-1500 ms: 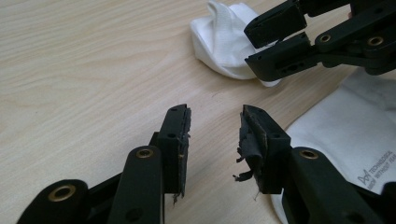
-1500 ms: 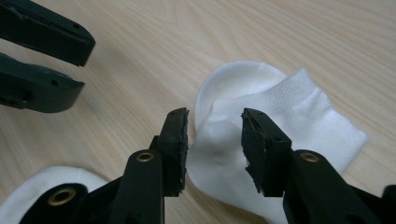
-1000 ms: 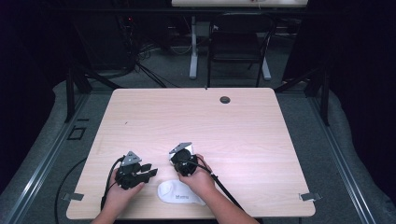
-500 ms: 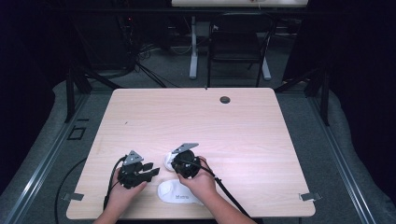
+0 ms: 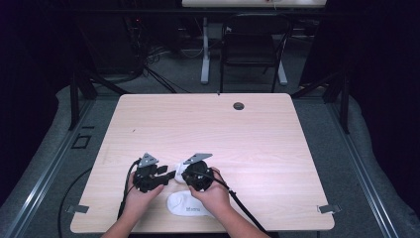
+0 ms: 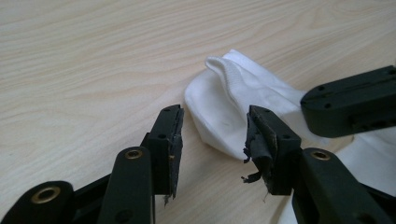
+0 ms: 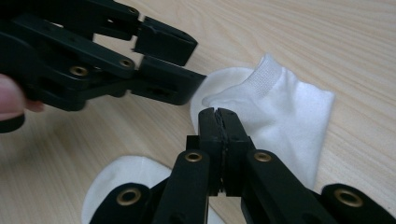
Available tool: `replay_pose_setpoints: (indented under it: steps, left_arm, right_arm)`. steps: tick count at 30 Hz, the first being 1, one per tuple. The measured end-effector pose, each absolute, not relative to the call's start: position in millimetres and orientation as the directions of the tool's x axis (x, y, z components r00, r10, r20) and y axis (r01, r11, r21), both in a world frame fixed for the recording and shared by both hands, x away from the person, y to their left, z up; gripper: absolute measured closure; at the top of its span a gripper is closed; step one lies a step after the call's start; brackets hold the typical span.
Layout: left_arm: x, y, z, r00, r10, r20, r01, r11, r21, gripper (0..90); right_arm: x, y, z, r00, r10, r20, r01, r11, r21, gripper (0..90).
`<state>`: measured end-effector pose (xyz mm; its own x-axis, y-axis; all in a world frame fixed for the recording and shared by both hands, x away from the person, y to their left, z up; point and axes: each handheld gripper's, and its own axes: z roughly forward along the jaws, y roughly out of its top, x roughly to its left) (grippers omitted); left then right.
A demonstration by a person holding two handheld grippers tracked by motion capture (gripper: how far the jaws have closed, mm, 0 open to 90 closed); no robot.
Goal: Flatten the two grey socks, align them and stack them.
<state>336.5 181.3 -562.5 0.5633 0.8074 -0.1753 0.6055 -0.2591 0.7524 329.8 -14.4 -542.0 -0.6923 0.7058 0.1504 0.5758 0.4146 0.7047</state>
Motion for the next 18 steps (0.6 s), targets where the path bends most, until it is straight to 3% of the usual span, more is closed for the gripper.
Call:
replay_pose_setpoints:
  steps: [9,18]
  left_arm:
    - [342.0,171.8,-572.0,0.572,0.812,-0.115,0.618,-0.334,0.712,71.5]
    - [341.5,173.5,-573.3,0.577,0.808,-0.118,0.619,-0.338,0.709,82.5]
  right_arm:
    - [327.7,-21.8,-536.8,-0.692,0.705,0.155,0.573,0.405,0.713,90.0]
    - [326.2,-32.6,-532.7,-0.676,0.719,0.16,0.574,0.378,0.727,90.0]
